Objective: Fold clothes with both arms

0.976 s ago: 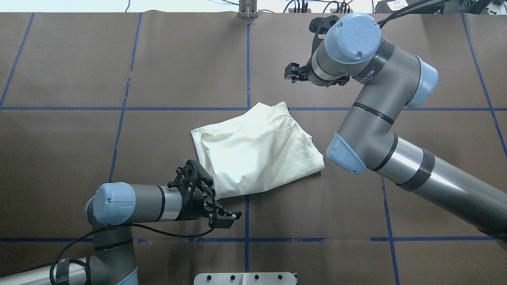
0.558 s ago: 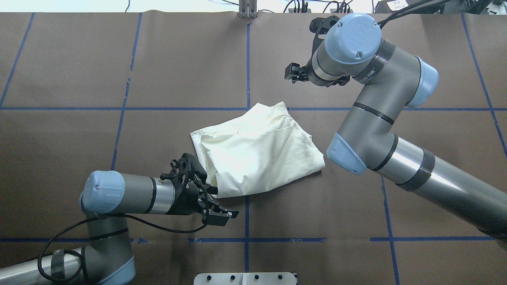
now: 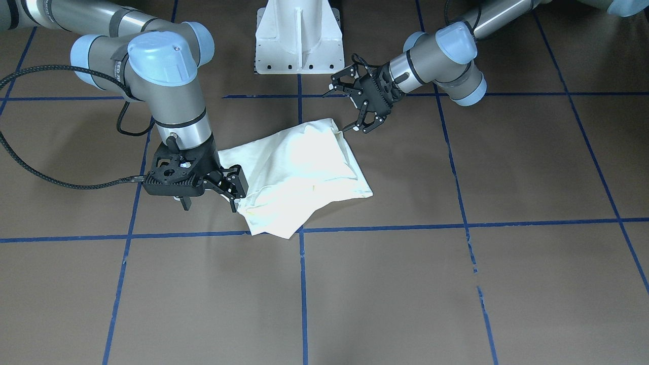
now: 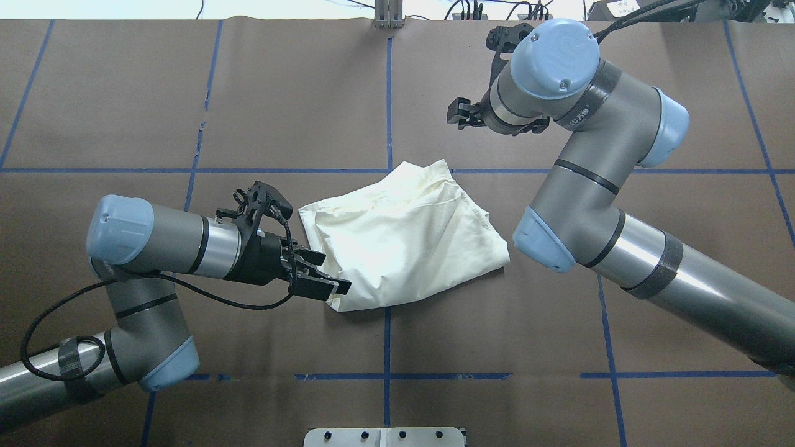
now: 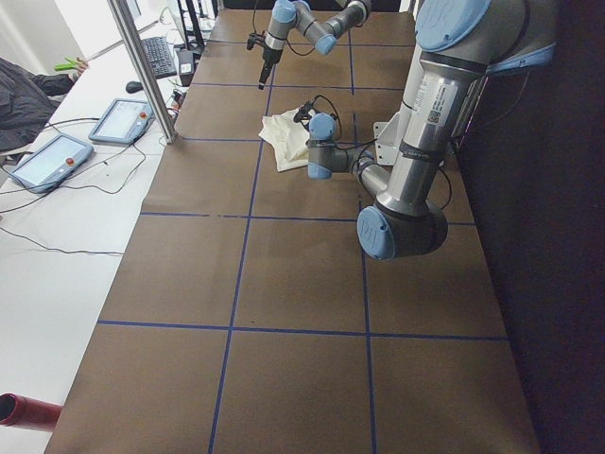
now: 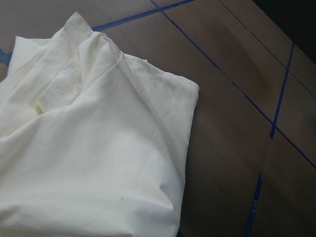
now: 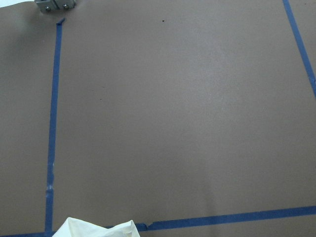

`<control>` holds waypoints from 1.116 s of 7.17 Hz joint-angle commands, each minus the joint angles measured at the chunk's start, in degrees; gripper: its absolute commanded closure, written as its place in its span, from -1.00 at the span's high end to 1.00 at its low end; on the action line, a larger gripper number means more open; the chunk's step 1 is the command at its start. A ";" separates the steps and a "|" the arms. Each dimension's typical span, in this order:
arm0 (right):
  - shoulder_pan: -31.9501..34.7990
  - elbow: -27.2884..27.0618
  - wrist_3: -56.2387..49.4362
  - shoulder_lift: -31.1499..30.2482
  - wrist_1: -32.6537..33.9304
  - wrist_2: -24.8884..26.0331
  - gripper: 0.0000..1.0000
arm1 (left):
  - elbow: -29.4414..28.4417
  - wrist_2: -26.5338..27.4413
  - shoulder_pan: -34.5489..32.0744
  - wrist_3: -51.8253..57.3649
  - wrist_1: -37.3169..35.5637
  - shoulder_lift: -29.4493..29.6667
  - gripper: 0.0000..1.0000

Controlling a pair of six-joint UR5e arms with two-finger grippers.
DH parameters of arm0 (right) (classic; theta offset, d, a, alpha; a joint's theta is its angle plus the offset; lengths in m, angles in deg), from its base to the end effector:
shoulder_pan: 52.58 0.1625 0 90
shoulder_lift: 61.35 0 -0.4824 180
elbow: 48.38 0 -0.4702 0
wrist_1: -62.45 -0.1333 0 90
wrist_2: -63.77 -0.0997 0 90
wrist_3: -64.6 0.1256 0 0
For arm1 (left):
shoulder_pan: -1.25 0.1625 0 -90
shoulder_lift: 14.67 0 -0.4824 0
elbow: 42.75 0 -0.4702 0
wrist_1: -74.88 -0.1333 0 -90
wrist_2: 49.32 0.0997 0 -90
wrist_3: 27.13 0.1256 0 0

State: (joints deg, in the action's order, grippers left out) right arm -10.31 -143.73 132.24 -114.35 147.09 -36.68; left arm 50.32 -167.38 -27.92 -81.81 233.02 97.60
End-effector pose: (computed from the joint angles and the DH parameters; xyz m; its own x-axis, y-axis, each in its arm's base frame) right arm -0.5149 -0.6174 0.2404 0.6744 0.1074 0.7306 -0.3305 0.9286 0.1685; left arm 0.5858 -0.4120 0.3014 -0.0316 0.6019 -0.7979 0.0471 0.7983 0.6004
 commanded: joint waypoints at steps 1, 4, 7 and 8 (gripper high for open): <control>0.01 -0.01 -0.06 0.00 0.00 -0.01 1.00 | -0.08 4.03 0.95 -17.06 0.50 1.45 1.00; -0.08 -0.01 0.03 0.00 0.00 -0.01 1.00 | -0.69 15.39 6.22 -28.19 0.59 2.96 1.00; -0.08 -0.01 -0.06 0.00 0.00 -0.01 1.00 | -5.06 22.33 10.87 -30.93 4.61 2.78 1.00; 0.01 -0.01 -0.06 0.00 0.00 -0.01 1.00 | -7.18 22.35 10.89 -30.93 6.81 2.78 1.00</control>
State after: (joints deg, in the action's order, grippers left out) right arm -10.36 -143.74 132.20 -114.35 147.09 -36.69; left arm 45.73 -146.29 -17.77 -112.38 237.27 100.42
